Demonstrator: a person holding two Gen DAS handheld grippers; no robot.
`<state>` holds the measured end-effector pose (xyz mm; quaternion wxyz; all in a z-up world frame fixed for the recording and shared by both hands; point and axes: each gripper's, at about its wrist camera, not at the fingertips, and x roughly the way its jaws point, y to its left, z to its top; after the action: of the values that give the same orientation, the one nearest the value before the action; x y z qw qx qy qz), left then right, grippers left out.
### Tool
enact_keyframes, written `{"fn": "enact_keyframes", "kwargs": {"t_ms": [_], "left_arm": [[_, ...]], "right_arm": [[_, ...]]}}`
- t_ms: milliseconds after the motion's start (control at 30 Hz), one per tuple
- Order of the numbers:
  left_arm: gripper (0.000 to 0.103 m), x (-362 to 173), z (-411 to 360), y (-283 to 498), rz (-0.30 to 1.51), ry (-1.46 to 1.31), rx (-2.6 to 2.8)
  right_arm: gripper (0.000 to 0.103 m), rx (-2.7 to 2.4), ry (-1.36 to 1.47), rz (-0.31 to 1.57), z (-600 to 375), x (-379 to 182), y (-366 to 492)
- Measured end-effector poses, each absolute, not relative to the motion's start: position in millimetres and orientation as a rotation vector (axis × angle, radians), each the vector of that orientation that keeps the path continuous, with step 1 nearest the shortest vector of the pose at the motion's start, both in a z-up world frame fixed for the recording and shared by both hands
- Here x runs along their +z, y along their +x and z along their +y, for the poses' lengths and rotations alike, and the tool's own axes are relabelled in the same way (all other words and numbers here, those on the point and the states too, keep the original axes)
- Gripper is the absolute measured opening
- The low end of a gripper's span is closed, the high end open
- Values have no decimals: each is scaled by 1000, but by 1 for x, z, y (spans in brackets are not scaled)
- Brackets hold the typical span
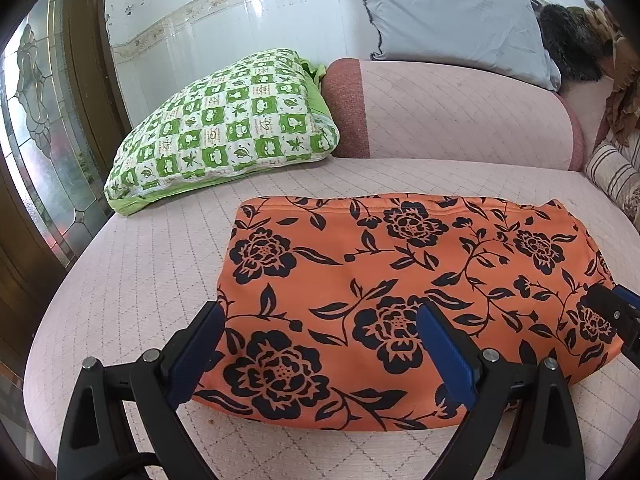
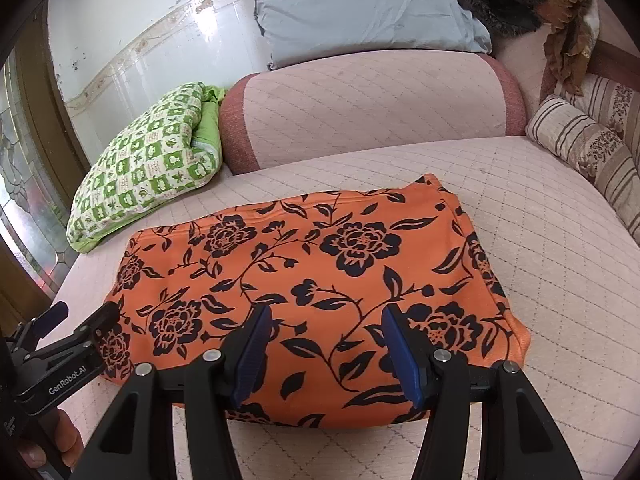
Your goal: Fold small clothes
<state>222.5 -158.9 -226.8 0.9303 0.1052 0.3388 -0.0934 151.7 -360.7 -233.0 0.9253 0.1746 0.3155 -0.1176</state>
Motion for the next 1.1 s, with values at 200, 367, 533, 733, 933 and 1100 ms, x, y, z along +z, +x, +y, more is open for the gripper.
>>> {"fn": "enact_keyframes", "kwargs": {"t_ms": [200,367,533,733,933,1100], "left_arm": [[96,-228,-163,222,697,223,-202],[96,-229,-165,222,700,226,-206],[96,-229,-165,222,702,224,-209],[96,-230,-166,222,704,226,-211],[96,-231,-167,222,707,225,-213],[96,-232,-167,222,707,225,-214]], "right_arm": [[61,-248,357,647,-364,-233,150],[61,-254,358,651,-365,-234,150],[61,-255,359,654,-365,-235,150],[61,-257,364,659,-365,-236,151],[61,-259,369,664,-366,-238,152],[61,-259,369,665,-366,-238,152]]}}
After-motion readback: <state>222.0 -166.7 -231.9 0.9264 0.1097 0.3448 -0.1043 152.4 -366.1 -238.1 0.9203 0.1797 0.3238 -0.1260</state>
